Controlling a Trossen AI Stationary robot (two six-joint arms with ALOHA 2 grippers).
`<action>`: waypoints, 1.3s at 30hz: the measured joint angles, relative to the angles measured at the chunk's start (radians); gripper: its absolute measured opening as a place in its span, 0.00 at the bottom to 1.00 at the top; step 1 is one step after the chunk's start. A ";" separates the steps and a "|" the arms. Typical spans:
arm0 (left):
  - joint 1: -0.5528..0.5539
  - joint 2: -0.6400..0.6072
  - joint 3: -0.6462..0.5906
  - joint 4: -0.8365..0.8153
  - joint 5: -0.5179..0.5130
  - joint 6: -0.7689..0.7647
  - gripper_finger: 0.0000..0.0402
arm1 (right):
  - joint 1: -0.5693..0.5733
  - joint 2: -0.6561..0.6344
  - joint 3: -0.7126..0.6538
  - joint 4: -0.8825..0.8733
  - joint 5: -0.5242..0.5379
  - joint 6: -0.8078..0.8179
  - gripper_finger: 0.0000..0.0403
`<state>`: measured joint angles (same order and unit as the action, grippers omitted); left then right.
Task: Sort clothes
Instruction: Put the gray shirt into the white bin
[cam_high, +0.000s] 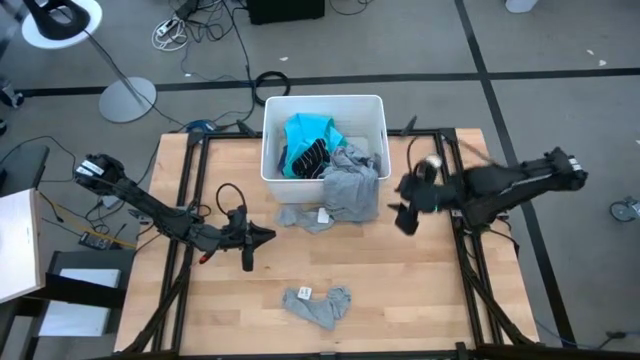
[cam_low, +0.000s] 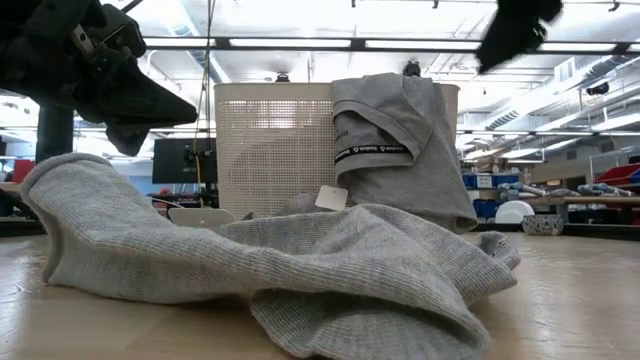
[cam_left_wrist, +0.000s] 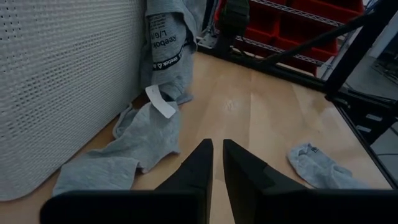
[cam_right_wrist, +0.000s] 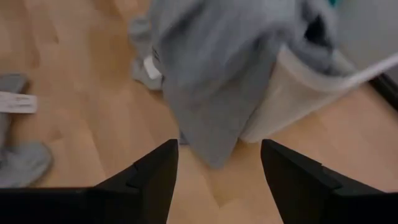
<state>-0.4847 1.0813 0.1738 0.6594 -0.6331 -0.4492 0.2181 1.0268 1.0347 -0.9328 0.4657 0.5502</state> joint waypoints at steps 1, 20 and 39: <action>0.000 0.000 0.000 0.000 0.000 0.000 0.10 | 0.023 -0.004 -0.052 0.036 0.027 0.028 0.57; 0.000 0.000 0.000 0.000 -0.002 0.006 0.10 | 0.018 0.277 -0.593 1.030 0.171 -0.070 0.57; 0.000 0.000 0.000 0.002 -0.003 0.005 0.10 | -0.039 0.562 -0.402 1.714 0.214 -0.655 0.07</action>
<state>-0.4843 1.0813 0.1738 0.6609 -0.6357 -0.4446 0.1795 1.5890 0.6326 0.7811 0.6801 -0.1043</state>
